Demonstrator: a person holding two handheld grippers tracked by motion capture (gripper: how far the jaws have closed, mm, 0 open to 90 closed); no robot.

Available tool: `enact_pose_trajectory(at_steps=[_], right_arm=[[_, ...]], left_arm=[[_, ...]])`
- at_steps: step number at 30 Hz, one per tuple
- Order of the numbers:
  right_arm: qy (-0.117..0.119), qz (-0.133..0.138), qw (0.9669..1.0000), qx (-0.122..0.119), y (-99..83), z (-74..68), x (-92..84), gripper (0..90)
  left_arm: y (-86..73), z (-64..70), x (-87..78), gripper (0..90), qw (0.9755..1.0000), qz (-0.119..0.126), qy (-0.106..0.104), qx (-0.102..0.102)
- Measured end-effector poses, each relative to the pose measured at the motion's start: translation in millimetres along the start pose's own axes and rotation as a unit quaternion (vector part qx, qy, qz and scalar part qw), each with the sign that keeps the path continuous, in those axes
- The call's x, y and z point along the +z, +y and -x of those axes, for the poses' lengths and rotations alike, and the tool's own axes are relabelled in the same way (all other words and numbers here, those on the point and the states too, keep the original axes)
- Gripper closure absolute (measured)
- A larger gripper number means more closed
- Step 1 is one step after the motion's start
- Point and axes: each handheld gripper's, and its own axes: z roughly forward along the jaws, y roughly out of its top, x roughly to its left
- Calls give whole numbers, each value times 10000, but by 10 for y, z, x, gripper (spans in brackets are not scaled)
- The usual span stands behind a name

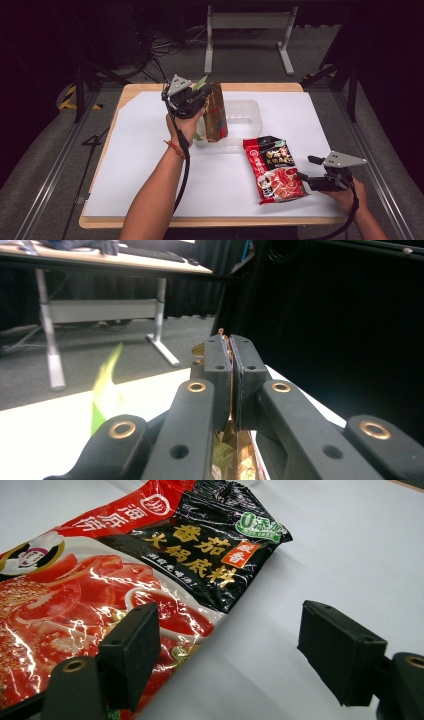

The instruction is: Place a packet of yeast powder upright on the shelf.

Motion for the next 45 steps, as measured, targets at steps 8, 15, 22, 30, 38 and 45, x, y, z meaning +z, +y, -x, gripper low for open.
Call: enact_pose_trajectory(at_steps=[8, 15, 22, 30, 38, 45], right_arm=[[10, -2, 10000, 15, -3, 3, 4, 254], [12, -26, 10000, 23, -8, 4, 14, 253], [17, -8, 10000, 41, -12, 9, 9, 255], [12, -9, 10000, 28, -17, 15, 8, 255], [14, -13, 10000, -12, -16, 11, 4, 256], [4, -19, 10000, -12, -16, 12, 8, 256]], left_arm=[[11, 17, 74, 873, 9999, -55, 94, -3], [32, 80, 260, 872, 9991, -187, 373, 109], [28, 61, 469, 872, 9974, -197, 687, -51], [-46, 142, 629, 870, 9985, -107, 487, -213], [-243, 132, 641, 863, 9985, -279, 406, -233], [-383, 105, 551, 856, 9993, -302, 164, -155]])
